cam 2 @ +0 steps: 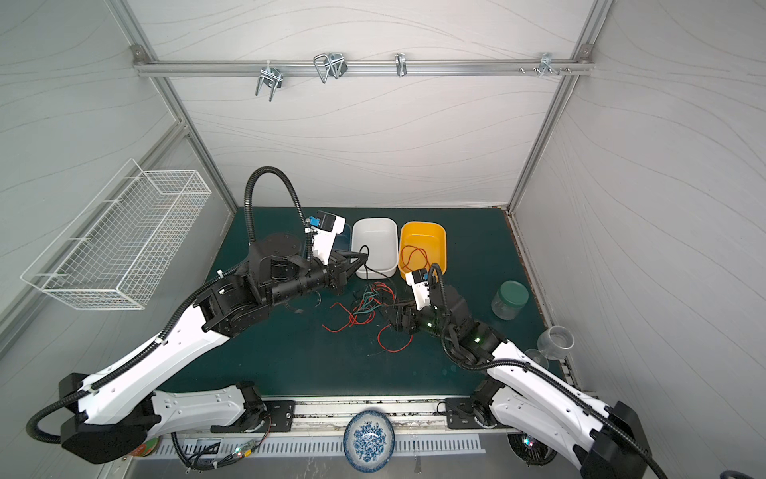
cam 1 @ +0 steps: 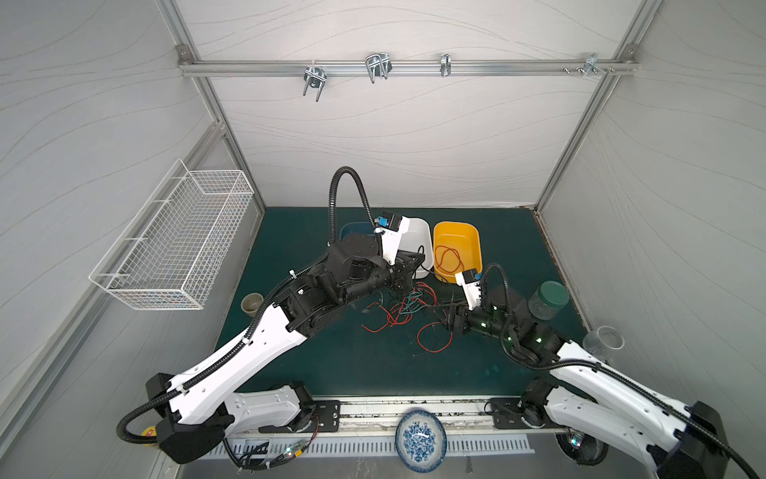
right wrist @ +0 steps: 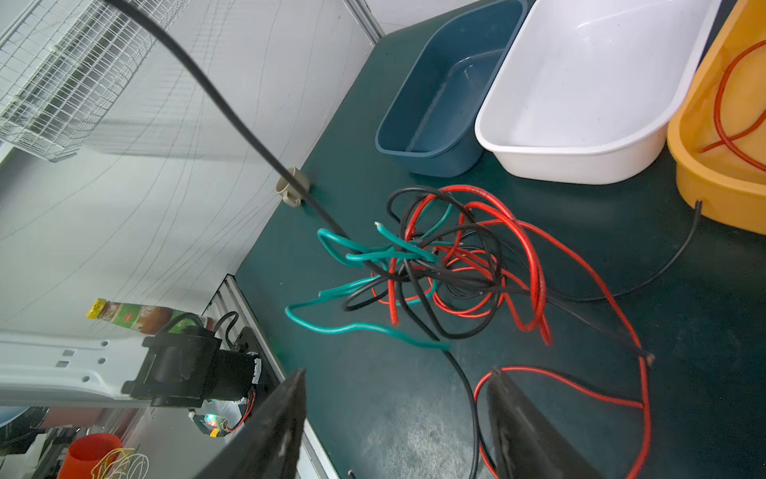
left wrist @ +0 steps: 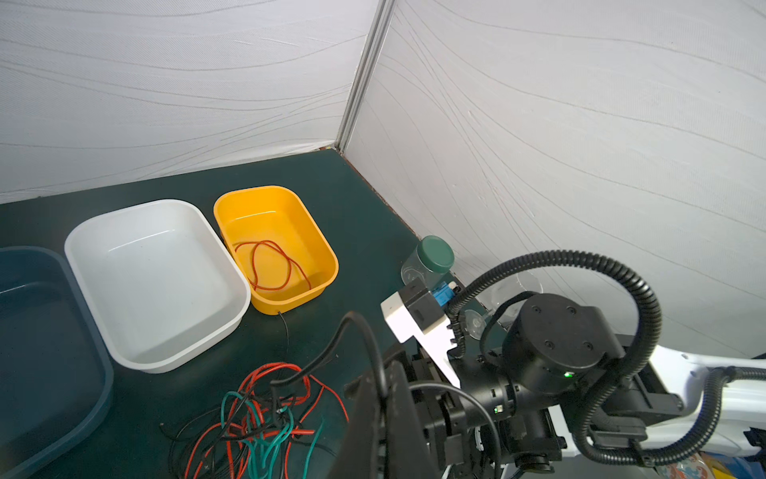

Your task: Untangle the cables

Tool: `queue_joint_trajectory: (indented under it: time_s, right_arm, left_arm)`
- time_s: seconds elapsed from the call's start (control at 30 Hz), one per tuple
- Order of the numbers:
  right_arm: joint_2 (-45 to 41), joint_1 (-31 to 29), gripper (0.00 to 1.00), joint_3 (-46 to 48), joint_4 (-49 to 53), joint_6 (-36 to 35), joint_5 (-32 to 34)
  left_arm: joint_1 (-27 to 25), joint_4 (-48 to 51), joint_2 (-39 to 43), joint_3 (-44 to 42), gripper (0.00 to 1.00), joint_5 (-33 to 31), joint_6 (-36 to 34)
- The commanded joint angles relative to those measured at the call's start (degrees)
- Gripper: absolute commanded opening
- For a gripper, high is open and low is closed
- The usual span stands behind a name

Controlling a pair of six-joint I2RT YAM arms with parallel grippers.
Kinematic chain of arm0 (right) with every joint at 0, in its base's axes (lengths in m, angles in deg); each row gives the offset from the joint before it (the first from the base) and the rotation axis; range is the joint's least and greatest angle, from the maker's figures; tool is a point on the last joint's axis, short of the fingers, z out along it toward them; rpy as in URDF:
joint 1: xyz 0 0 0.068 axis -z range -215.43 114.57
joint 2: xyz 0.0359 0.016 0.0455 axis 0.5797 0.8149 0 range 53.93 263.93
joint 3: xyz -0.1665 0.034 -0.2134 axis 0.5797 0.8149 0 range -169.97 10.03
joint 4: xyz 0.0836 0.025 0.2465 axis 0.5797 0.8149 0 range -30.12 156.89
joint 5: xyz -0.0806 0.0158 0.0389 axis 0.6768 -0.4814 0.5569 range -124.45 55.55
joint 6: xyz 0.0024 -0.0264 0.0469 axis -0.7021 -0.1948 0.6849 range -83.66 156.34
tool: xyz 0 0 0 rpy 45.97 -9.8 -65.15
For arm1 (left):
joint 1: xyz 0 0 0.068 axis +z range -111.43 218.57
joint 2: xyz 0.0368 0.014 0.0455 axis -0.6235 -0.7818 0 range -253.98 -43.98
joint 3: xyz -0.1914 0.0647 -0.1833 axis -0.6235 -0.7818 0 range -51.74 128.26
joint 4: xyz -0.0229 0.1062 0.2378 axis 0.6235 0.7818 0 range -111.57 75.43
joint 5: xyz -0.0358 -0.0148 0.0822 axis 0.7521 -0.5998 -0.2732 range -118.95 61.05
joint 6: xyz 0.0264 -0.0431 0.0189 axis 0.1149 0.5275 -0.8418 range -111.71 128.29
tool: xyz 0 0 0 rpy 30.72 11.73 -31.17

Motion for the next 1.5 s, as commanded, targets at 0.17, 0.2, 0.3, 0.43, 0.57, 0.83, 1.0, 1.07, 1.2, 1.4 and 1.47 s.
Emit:
queue_joint_trajectory:
  time_s: [0.17, 0.2, 0.3, 0.43, 0.57, 0.83, 1.0, 1.07, 1.2, 1.4, 1.47]
  right_arm:
    - [2.61, -4.30, 0.81, 2.51, -7.23, 12.13, 7.67]
    - [2.63, -4.53, 0.82, 3.36, -8.46, 13.34, 8.19]
    - [3.32, -4.94, 0.83, 5.15, -12.58, 17.03, 8.86]
    - [6.71, -5.35, 0.83, 4.56, -14.81, 18.08, 8.89]
    - [10.57, -5.74, 0.81, 5.19, -19.75, 19.08, 8.77]
    - [13.87, -6.93, 0.74, 2.25, -19.64, 17.93, 11.05]
    - [14.12, -6.89, 0.72, 2.29, -18.77, 17.14, 17.18]
    - [14.82, -6.70, 0.65, 2.35, -18.80, 16.39, 18.97]
    - [17.21, -6.18, 0.46, 2.35, -19.77, 15.57, 18.38]
    - [19.44, -6.19, 0.31, 2.33, -21.25, 15.73, 16.28]
    - [19.04, -6.19, 0.29, 2.68, -20.33, 15.72, 17.13]
  left_arm:
    - [-0.07, -6.57, 2.19, -1.74, 0.00, -0.09, 2.49]
    - [-0.09, -6.71, 2.26, -1.94, 0.00, -0.29, 2.58]
    - [-0.15, -7.15, 2.40, -2.57, 0.00, 0.03, 3.13]
    - [-0.08, -7.81, 2.36, -2.60, 0.00, 0.57, 4.19]
    - [-0.17, -8.55, 2.55, -2.46, 0.00, 1.14, 5.32]
    - [-0.17, -9.24, 3.51, -3.93, 0.00, 2.05, 7.32]
    - [-0.14, -10.18, 4.70, -5.68, 0.00, 2.76, 9.14]
    - [-0.15, -10.77, 5.36, -6.42, 0.00, 2.97, 9.97]
    - [-0.17, -11.02, 6.42, -6.65, 0.00, 2.85, 10.68]
    - [-0.18, -10.46, 6.71, -5.81, 0.00, 3.19, 11.24]
    - [-0.14, -9.12, 7.04, -4.77, 0.00, 2.51, 10.77]
